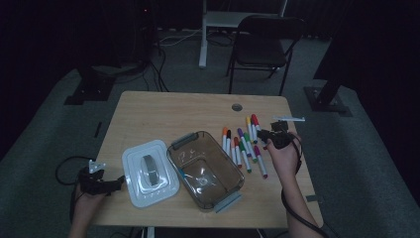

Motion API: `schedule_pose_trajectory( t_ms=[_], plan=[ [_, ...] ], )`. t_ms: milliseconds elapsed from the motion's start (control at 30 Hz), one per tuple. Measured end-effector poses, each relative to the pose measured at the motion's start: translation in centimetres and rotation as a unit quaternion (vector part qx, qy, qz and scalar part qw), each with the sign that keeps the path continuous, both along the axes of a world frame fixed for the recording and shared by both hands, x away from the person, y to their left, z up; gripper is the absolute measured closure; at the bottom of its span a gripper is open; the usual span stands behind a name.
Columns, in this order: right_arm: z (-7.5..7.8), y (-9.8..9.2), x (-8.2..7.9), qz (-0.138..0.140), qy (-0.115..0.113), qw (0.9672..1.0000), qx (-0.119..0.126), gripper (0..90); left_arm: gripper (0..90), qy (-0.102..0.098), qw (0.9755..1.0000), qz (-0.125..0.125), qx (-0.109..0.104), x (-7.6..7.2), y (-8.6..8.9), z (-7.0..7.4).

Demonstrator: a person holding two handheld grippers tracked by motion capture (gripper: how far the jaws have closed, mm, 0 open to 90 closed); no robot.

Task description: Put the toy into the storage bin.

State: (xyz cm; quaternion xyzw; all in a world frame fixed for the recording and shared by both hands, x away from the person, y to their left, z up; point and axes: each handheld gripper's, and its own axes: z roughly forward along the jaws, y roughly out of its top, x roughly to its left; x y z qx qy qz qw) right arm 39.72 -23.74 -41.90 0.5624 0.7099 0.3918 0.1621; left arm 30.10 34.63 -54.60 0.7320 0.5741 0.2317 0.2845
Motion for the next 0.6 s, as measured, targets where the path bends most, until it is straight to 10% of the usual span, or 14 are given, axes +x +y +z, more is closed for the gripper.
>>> schedule_pose_trajectory(
  t_ms=[267,600],
  plan=[
    [3.9,3.5,-2.8,0.069,-0.042,0.9966,0.017,76.6,0.5,-0.001,1.0000,0.000,0.000,0.0,0.0,0.0],
    [6.0,8.6,-5.2,0.165,-0.052,0.9845,0.031,76.6,0.5,0.000,1.0000,0.000,-0.001,0.0,0.0,0.0]
  ],
)
